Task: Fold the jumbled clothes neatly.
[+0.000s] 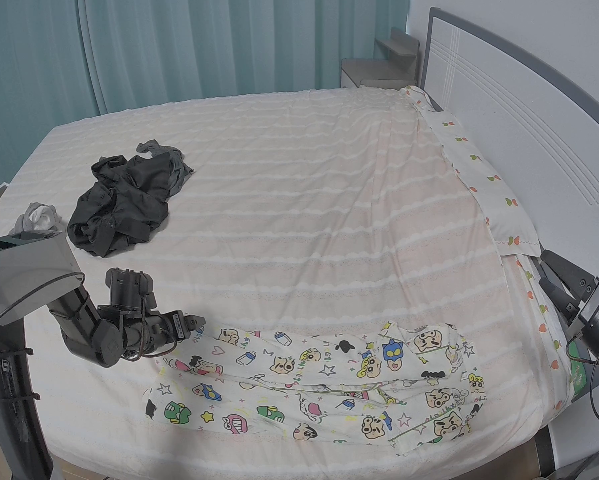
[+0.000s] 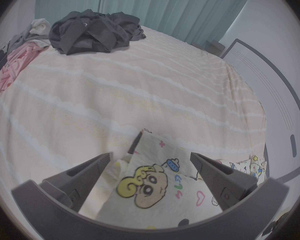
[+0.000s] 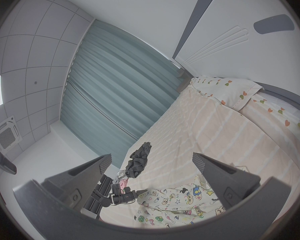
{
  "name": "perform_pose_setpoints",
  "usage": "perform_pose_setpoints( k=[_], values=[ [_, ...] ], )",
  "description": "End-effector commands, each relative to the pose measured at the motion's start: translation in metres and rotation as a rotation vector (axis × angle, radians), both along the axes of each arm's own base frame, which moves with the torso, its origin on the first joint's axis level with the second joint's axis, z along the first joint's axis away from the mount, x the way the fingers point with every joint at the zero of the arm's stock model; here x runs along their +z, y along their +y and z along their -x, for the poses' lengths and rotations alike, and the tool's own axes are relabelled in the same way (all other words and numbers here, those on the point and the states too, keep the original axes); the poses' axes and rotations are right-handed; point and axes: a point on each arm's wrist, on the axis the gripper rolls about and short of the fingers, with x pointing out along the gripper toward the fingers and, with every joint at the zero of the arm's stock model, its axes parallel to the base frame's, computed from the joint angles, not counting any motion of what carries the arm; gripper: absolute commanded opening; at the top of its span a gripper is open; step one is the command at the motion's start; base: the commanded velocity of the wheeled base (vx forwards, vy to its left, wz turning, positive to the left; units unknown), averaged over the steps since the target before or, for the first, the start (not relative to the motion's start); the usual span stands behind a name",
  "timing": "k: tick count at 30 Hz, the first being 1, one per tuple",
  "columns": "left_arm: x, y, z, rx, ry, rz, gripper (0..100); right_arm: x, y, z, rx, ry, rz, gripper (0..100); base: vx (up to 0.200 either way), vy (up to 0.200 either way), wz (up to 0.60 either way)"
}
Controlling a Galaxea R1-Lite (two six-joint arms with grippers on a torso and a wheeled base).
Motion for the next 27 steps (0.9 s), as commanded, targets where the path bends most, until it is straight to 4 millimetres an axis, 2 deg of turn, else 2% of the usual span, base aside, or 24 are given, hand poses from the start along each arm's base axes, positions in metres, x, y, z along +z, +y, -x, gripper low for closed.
perform_pose_setpoints(
  k=[1,4,5,15,21,27],
  values=[
    [-0.016,0.001,-0.009,0.004,0.024,0.001,100,-0.004,0.0,0.003,0.002,0.016,0.002,100,0.0,0.0,0.0],
    [-0.018,0.0,-0.01,0.001,0.026,0.002,100,-0.004,0.0,0.002,0.002,0.019,0.003,100,0.0,0.0,0.0],
    [-0.02,0.0,-0.01,-0.008,0.032,0.009,0,-0.004,0.0,0.002,0.001,0.019,0.003,100,0.0,0.0,0.0],
    [-0.019,0.001,-0.01,-0.012,0.027,0.016,0,-0.004,0.0,0.002,0.001,0.014,0.012,100,0.0,0.0,0.0],
    [-0.001,0.003,-0.006,-0.008,-0.035,0.022,0,-0.004,0.0,0.002,0.001,0.013,0.012,100,0.0,0.0,0.0],
    [0.006,0.001,-0.011,-0.008,-0.116,0.028,0,-0.004,0.0,0.003,0.001,0.011,0.012,100,0.0,0.0,0.0]
  ],
)
